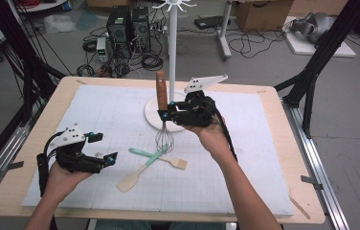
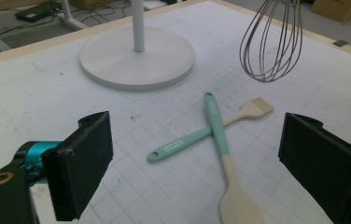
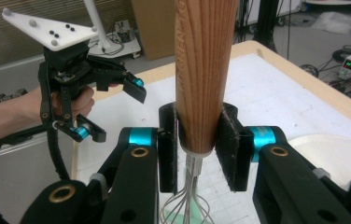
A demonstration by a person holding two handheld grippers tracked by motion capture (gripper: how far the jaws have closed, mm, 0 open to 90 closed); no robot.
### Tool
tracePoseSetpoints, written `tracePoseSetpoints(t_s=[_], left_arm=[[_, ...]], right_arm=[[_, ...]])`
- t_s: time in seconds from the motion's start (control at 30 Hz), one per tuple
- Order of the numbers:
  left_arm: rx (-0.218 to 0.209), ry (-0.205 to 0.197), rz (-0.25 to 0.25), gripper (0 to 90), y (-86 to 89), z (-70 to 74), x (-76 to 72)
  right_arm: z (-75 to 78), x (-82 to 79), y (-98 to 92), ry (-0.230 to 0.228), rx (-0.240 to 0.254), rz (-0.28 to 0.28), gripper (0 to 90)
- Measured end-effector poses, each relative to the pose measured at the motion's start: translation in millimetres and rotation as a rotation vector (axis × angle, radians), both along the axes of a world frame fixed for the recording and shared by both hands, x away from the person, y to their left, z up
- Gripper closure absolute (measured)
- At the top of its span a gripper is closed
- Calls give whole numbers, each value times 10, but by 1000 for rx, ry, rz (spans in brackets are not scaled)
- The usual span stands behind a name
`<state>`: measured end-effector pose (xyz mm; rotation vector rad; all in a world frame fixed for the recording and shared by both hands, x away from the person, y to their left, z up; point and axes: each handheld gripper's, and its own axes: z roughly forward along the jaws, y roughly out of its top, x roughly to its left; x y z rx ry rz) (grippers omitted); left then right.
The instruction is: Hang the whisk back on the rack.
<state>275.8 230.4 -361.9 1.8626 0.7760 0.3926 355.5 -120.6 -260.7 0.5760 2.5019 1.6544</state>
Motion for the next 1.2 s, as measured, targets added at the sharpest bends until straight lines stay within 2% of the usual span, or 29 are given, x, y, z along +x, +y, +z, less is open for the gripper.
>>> tracePoseSetpoints(t_s=[0.17,0.43,0.53,0.77,0.87,1.2], left_arm=[[-4,11,2,100,15,-43,8],[1,4,-2,99,17,-51,15],[-8,3,4,99,33,-54,12],[6,0,13,99,60,-74,21],[2,0,20,99,71,-85,22],[4,-1,27,99,104,-98,33]], right_arm=[[52,31,-10,-7,12,-2,712],[174,125,-11,-21,16,-22,711],[230,178,3,-31,12,-28,712],[356,313,47,-42,-6,-35,712],[416,368,56,-60,-12,-38,712],[598,534,38,-65,-6,-89,712]])
